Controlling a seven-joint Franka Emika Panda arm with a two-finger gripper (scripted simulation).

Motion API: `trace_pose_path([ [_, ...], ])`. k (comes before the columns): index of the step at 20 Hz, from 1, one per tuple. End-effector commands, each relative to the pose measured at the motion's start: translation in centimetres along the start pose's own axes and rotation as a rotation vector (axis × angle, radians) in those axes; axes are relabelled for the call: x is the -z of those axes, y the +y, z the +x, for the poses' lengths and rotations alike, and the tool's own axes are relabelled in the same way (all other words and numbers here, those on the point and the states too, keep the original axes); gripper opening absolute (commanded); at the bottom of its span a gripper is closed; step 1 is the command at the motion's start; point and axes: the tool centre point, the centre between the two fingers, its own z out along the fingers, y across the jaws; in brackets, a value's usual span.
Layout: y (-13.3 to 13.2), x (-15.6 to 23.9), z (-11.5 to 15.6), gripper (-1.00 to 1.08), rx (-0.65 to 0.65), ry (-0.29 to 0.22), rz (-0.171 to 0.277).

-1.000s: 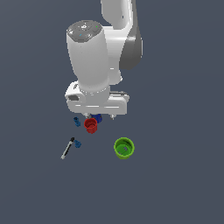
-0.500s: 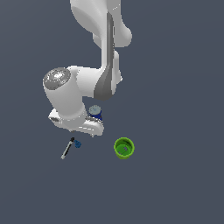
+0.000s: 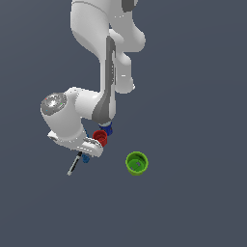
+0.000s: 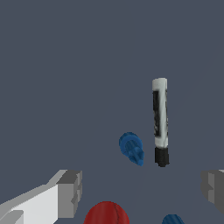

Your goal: Pick up a designated object from a clutter of objects.

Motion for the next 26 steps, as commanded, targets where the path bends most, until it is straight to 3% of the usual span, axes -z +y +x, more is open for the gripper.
trace_pose_path([
  [1, 0.4, -0.5, 0.1, 1.00, -0.007, 0.001, -0.002],
  [21, 0.6, -5.6, 0.1, 1.00, -0.008, 0.001, -0.002],
  [22, 0.6, -5.6, 0.1, -1.00, -0.008, 0.001, -0.002],
  [26, 0.6, -5.6, 0.1, -1.00, -0.008, 0.001, -0.002],
])
